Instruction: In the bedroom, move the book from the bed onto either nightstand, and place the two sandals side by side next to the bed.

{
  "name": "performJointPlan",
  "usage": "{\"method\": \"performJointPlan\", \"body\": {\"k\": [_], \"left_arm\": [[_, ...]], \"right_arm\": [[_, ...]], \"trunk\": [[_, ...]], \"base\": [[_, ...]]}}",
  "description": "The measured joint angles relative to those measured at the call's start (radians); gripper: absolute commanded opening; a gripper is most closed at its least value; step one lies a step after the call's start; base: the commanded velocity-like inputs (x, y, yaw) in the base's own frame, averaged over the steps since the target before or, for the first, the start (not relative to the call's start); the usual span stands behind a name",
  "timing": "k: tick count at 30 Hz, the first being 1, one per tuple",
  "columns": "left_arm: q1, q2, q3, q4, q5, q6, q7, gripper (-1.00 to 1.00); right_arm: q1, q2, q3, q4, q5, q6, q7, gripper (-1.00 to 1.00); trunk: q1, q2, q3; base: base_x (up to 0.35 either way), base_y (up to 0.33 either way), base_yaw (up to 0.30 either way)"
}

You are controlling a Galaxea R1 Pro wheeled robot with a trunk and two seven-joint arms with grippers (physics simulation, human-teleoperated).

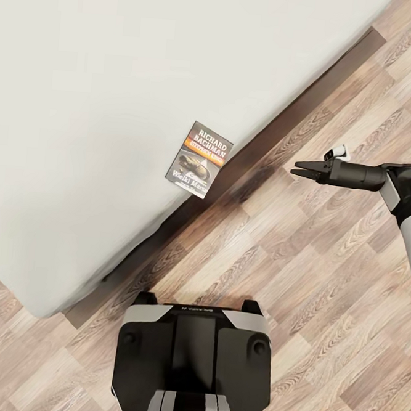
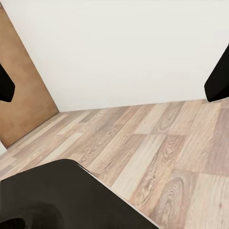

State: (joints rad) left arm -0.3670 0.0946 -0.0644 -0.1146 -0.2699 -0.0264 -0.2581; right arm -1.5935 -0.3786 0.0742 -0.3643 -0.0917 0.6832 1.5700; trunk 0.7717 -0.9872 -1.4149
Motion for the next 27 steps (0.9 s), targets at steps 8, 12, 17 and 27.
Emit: {"method": "performJointPlan", "body": {"k": [8,12,17,27], "left_arm": [[0.000,0.000,0.000,0.000,0.000,0.001,0.000,1.00],[0.000,0.000,0.000,0.000,0.000,0.001,0.000,1.00],[0.000,0.000,0.000,0.000,-0.001,0.001,0.000,1.00],[0.000,0.000,0.000,0.000,-0.002,0.001,0.000,1.00]], "right_arm": [[0.000,0.001,0.001,0.000,0.000,0.000,0.000,1.00],[0.000,0.002,0.002,0.000,0.000,0.000,0.000,1.00],[0.000,0.010,0.002,0.000,-0.001,-0.001,0.000,1.00],[0.000,0.048,0.001,0.000,-0.002,-0.002,0.000,1.00]], "trunk": [[0.023,-0.042,-0.019],[0.023,-0.042,-0.019],[0.023,-0.042,-0.019],[0.023,-0.042,-0.019]], "base": [[0.000,0.000,0.000],[0.000,0.000,0.000],[0.000,0.000,0.000],[0.000,0.000,0.000]]}}
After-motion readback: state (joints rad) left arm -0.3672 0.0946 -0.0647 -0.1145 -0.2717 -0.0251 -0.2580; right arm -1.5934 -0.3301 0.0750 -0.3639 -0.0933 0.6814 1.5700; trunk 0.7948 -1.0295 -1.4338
